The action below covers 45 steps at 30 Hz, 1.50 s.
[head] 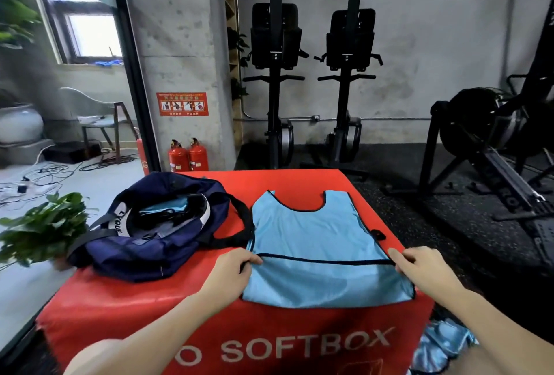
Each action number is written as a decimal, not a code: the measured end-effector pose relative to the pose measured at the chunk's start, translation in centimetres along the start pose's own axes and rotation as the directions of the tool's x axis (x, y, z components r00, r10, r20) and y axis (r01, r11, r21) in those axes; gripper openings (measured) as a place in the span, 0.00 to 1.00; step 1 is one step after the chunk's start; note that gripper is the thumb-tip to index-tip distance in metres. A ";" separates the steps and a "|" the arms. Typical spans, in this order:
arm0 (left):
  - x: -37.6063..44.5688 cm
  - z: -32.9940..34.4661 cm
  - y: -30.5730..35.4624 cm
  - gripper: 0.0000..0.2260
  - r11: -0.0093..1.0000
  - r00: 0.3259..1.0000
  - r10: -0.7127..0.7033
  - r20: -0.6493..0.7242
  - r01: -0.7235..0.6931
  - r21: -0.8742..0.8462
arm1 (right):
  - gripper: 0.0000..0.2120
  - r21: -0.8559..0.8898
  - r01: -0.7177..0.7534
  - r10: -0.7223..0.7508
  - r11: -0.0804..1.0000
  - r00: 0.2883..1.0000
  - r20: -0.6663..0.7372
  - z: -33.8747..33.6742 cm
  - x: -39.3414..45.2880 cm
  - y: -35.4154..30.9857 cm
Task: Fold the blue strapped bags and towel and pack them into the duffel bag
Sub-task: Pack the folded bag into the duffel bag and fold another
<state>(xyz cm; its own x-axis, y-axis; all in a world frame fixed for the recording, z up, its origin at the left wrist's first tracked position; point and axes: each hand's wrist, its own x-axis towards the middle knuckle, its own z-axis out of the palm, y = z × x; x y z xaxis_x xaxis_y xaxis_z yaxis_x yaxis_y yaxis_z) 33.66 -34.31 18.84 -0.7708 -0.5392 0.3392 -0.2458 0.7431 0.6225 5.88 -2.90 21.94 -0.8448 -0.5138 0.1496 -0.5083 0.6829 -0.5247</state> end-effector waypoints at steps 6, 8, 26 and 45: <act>5.3 1.8 -1.6 0.19 0.996 0.993 -0.055 -0.100 0.048 -0.069 | 0.25 0.098 0.036 -0.020 0.994 0.986 -0.164 2.6 5.5 -0.4; 6.9 2.7 -2.3 0.18 0.997 0.994 -0.077 -0.074 0.075 -0.038 | 0.27 0.095 0.071 -0.056 0.993 0.986 -0.155 4.4 7.8 0.3; 8.9 9.0 -6.1 0.42 0.890 0.915 -0.025 0.403 -0.163 0.426 | 0.44 -0.334 0.333 -0.213 0.881 0.913 0.348 15.1 8.1 -2.5; 20.8 8.9 -8.0 0.23 0.956 0.971 -0.182 0.152 0.139 0.258 | 0.21 -0.004 0.229 -0.226 0.973 0.963 0.149 19.2 19.2 -15.4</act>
<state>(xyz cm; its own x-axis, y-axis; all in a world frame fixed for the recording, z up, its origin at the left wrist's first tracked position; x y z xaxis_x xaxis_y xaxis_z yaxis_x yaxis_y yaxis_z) 14.41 -47.90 14.68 -0.7932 -0.5991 0.1091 -0.4939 0.7377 0.4603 0.73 -33.28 16.83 -0.6733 -0.7265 0.1376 -0.6890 0.5489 -0.4733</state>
